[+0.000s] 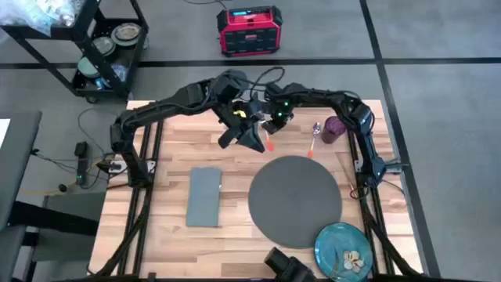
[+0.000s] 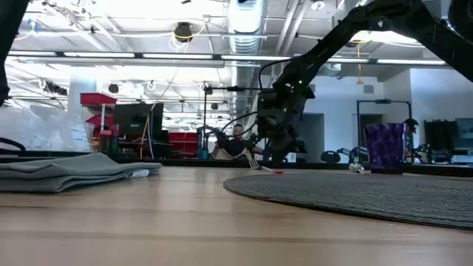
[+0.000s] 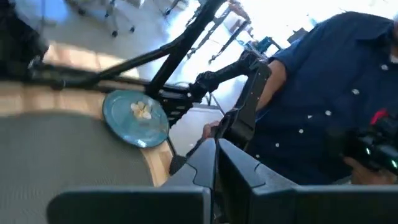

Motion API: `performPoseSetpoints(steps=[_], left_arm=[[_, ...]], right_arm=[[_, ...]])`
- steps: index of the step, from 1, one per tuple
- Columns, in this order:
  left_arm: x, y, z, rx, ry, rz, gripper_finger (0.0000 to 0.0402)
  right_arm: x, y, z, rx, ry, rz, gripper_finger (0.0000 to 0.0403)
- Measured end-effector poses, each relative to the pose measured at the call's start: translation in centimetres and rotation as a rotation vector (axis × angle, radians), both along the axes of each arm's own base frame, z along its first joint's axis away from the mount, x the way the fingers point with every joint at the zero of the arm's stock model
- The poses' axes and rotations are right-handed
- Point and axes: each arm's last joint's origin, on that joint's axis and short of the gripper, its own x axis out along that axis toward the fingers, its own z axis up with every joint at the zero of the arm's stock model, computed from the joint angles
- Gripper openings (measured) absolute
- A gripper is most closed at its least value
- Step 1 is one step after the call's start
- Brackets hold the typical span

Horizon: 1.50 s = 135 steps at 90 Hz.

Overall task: Set table place
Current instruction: Put the orange fork on the the gray table napkin

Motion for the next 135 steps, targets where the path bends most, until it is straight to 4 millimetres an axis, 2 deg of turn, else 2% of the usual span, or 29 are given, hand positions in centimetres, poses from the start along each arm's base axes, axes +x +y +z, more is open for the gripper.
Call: performPoseSetpoints(steps=[9, 27, 37, 45, 57, 69, 80, 89, 101, 120, 127, 135], left_arm=[[-1.8, 0.7, -0.6, 0.095, 0.188, 0.194, 0.0], [-7.4, 1.2, 0.4, 0.456, 0.524, 0.7, 0.0], [-10.3, 0.8, 1.5, 0.608, 0.621, 0.974, 0.0], [-11.9, 0.4, 2.3, 0.665, 0.635, 1.156, 0.0], [-13.0, -0.5, 2.8, 0.668, 0.636, 1.198, 0.0], [-12.6, -1.1, 2.7, 0.692, 0.624, 1.163, 0.0], [-11.1, -0.7, 2.0, 0.714, 0.632, 1.142, 0.0], [-9.1, -0.2, 0.6, 0.729, 0.673, 1.065, 0.0], [-6.4, 0.4, -1.9, 0.774, 0.76, 0.966, 0.0], [-2.3, 2.5, -6.5, 0.792, 0.872, 0.936, 0.0], [-0.7, 3.4, -8.4, 0.742, 0.891, 0.919, 0.0], [1.2, 4.5, -10.8, 0.683, 0.904, 0.942, 0.0]], right_arm=[[0.0, 0.0, 0.0, -0.004, 0.01, -0.014, 0.0], [0.1, 0.2, 0.0, 0.001, 0.014, -0.026, 0.0], [0.5, 0.5, 0.0, 0.0, 0.015, -0.022, 0.0], [1.1, 1.1, -1.1, 0.025, 0.036, -0.021, 0.0], [1.8, 2.4, -2.5, 0.063, 0.089, 0.018, 0.0], [2.8, 3.5, -2.3, 0.021, 0.081, 0.08, 0.0], [3.7, 3.9, -1.2, 0.027, 0.062, 0.108, 0.0], [4.1, 4.5, 1.2, -0.014, 0.03, 0.145, 0.0], [2.5, 3.9, 8.3, -0.148, -0.098, 0.119, 0.0], [-3.4, 5.2, 19.2, -0.388, -0.248, 0.037, 0.0], [-6.1, 5.9, 22.1, -0.453, -0.271, 0.003, 0.0], [-8.5, 6.8, 24.3, -0.503, -0.274, -0.02, 0.0]])
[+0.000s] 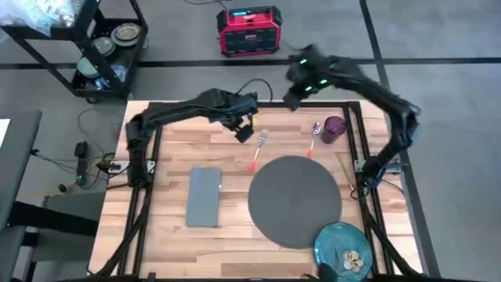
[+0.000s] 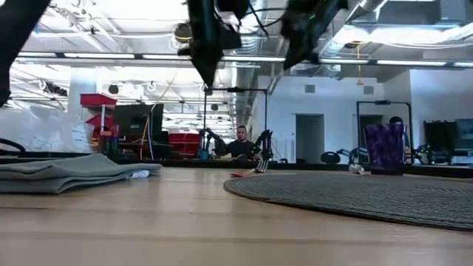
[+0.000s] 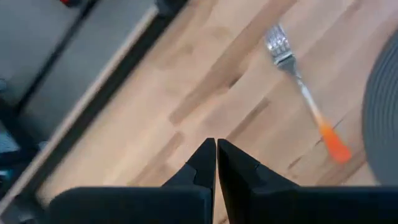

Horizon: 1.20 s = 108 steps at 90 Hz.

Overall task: Set table place
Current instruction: Put the orange fork on the the gray table napkin

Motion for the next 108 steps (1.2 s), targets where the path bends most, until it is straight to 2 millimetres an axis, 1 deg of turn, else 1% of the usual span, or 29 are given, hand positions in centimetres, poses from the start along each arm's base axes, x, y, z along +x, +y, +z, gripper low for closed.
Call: performPoseSetpoints(steps=[11, 23, 33, 41, 48, 57, 69, 82, 93, 102, 108], left_arm=[[2.1, 1.1, -3.7, -0.031, 0.007, 0.103, 0.0], [3.4, 1.2, -6.9, -0.071, 0.051, 0.152, 0.0], [4.4, 0.7, -9.0, -0.135, 0.062, 0.17, 0.0], [5.1, 0.3, -10.1, -0.174, 0.053, 0.144, 0.0007], [5.7, 0.0, -10.2, -0.212, 0.006, 0.13, 0.0026], [6.4, 0.1, -9.9, -0.229, -0.086, 0.13, 0.0061], [6.9, 0.3, -9.4, -0.256, -0.175, 0.121, 0.0115], [6.9, 0.7, -9.7, -0.275, -0.176, 0.127, 0.0162], [6.8, 1.2, -9.7, -0.26, -0.173, 0.128, 0.0185], [6.7, 1.4, -9.7, -0.254, -0.163, 0.107, 0.0195], [7.0, 1.5, -10.4, -0.264, -0.168, 0.103, 0.0196]], right_arm=[[-2.6, 1.9, 1.8, -0.037, 0.026, 0.003, 0.0], [-5.1, 3.3, 2.9, -0.07, 0.074, -0.004, 0.0], [-6.9, 4.5, 3.3, -0.095, 0.064, -0.014, 0.0], [-8.2, 5.1, 2.9, -0.097, 0.062, -0.021, 0.0], [-9.5, 5.5, 2.3, -0.093, 0.071, -0.044, 0.0], [-11.1, 5.9, 1.7, -0.089, 0.086, -0.071, 0.0], [-12.4, 6.3, 0.7, -0.075, 0.089, -0.077, 0.0], [-13.7, 6.9, 0.1, -0.07, 0.114, -0.078, 0.0], [-14.4, 7.2, -0.2, -0.073, 0.133, -0.071, 0.0], [-14.8, 7.4, -0.3, -0.082, 0.133, -0.07, 0.0], [-14.9, 7.5, -0.3, -0.085, 0.132, -0.072, 0.0]])
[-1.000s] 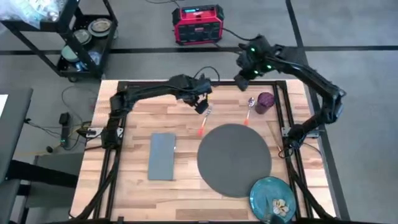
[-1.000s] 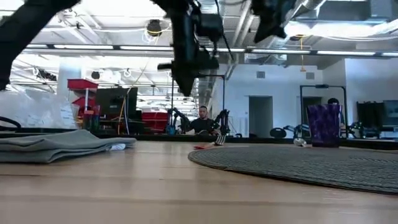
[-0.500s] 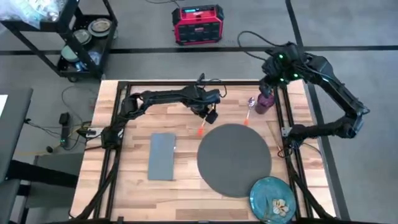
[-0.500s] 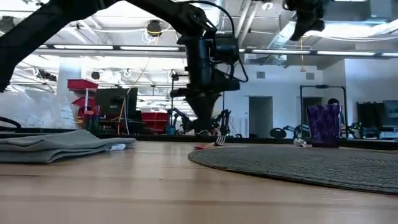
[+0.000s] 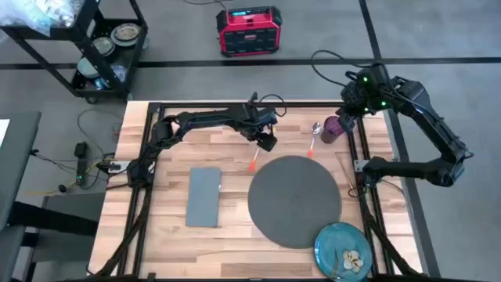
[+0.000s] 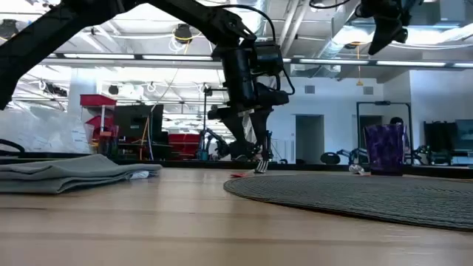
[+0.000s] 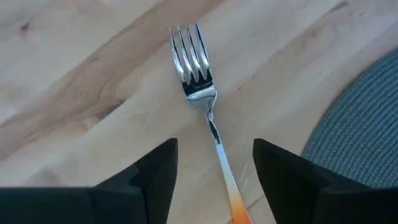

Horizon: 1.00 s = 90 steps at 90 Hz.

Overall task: Set table place
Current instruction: Put the orange fork on the the gray table napkin

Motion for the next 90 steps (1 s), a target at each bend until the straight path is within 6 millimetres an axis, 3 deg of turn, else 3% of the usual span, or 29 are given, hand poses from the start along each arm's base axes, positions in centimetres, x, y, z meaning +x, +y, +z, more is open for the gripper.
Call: performPoseSetpoints(steps=[25, 39, 47, 59, 72, 79, 85, 90], left_arm=[[1.1, -1.0, -4.7, -0.11, 0.092, -0.02, 0.0196], [1.1, -0.8, -5.2, -0.12, 0.11, 0.011, 0.0188], [1.0, -0.8, -5.3, -0.115, 0.118, 0.012, 0.0151], [0.6, -0.3, -5.6, -0.115, 0.137, 0.002, 0.0031], [0.6, -0.1, -5.6, -0.103, 0.139, 0.001, 0.0005], [0.4, -0.2, -4.5, -0.095, 0.144, -0.014, 0.0003], [-0.2, -0.7, -3.0, -0.073, 0.19, -0.023, 0.0002], [-1.0, -1.4, -0.3, -0.055, 0.188, -0.022, 0.0002]], right_arm=[[0.0, 0.3, -0.1, 0.004, -0.002, 0.013, 0.0], [0.3, 0.5, -0.1, 0.006, -0.008, 0.037, 0.0], [0.4, 0.5, -0.1, 0.01, -0.013, 0.054, 0.0], [0.5, 0.5, 0.0, -0.002, -0.021, 0.06, 0.0], [0.5, 0.5, 0.0, -0.008, -0.024, 0.063, 0.0], [0.5, 0.5, 0.1, -0.012, -0.029, 0.063, 0.0], [0.4, 0.6, 0.2, -0.016, -0.033, 0.063, 0.0], [0.4, 0.6, 0.2, -0.018, -0.035, 0.063, 0.0]])
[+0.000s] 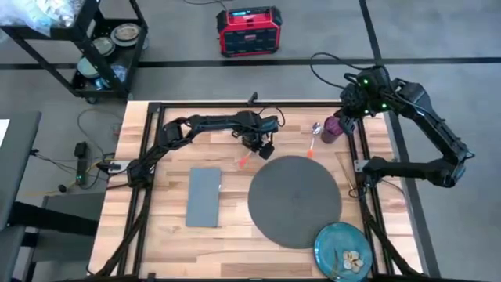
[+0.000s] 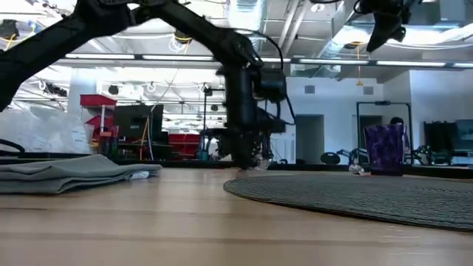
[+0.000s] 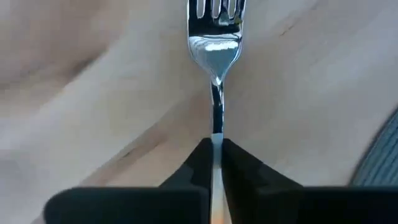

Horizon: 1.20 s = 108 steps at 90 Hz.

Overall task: Set table place
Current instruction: Put the orange fork on the the gray table napkin

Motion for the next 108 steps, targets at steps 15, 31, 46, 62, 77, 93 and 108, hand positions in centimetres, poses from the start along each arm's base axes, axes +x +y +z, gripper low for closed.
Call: performPoseSetpoints(steps=[15, 31, 46, 62, 77, 93, 108], left_arm=[[-3.0, -4.2, 5.6, 0.013, 0.021, 0.071, 0.0001], [-5.5, -10.6, 6.8, -0.048, 0.015, 0.185, 0.0], [-8.5, -15.3, 4.6, -0.108, 0.051, 0.342, 0.0], [-11.9, -17.3, 1.7, -0.177, -0.021, 0.537, 0.0], [-14.7, -17.6, -0.9, -0.253, -0.135, 0.693, 0.0], [-17.1, -17.5, -2.2, -0.24, -0.122, 0.788, 0.0], [-18.4, -17.3, -2.7, -0.235, -0.089, 0.793, 0.0]], right_arm=[[0.0, 0.0, 0.0, 0.0, 0.001, 0.005, 0.0], [0.1, 0.3, 0.1, -0.008, -0.002, 0.03, 0.0], [0.0, 0.9, 0.3, -0.024, -0.017, 0.056, 0.0], [0.0, 1.3, 0.5, -0.033, -0.026, 0.078, 0.0], [0.0, 1.8, 0.6, -0.038, -0.032, 0.101, 0.0], [0.0, 2.1, 0.5, -0.029, -0.023, 0.115, 0.0], [0.0, 2.1, 0.5, -0.026, -0.02, 0.12, 0.0]])
